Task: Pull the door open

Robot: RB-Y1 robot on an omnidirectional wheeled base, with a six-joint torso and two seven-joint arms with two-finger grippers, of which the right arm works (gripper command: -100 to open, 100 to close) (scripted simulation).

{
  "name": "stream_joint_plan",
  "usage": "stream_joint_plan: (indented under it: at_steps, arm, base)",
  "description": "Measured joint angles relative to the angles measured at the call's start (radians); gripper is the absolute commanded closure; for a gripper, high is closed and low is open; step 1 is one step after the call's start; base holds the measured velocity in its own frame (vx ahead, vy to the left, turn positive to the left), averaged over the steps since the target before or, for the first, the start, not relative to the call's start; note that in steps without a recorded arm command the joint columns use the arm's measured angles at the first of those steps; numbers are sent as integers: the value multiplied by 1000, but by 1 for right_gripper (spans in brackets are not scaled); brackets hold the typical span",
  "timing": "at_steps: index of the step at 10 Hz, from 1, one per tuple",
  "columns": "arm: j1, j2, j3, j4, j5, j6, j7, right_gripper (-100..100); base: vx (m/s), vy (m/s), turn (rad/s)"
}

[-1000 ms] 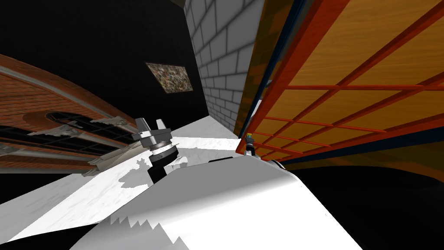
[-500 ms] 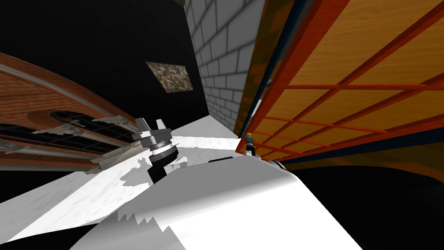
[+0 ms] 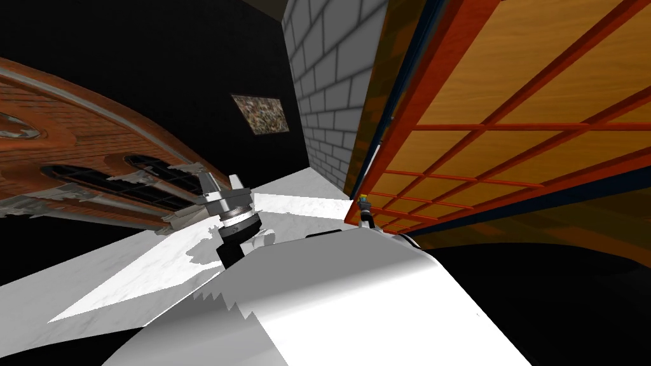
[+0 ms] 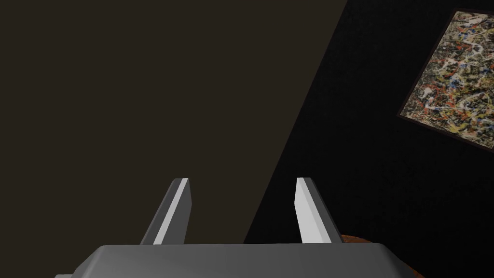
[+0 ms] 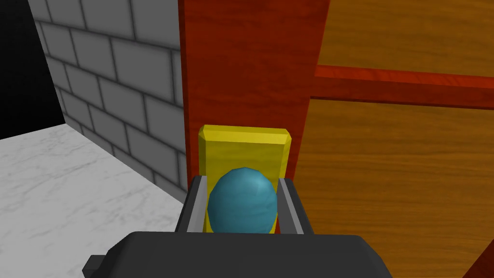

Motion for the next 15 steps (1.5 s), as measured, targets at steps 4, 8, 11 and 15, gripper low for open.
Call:
stream_joint_plan:
  at_steps: [4, 8, 11, 15]
  arm:
    - [18, -25, 51, -32, 31, 12, -50, 100]
    - [32, -42, 81, -52, 48, 9, -76, 100]
    - [42, -62, 126, -46, 73, -11, -122, 100]
    - [50, -82, 161, -43, 94, -26, -160, 100]
  base:
    - [-194, -17, 68]
    - [-192, -12, 67]
    - [-199, -21, 74]
    - [-147, -8, 32]
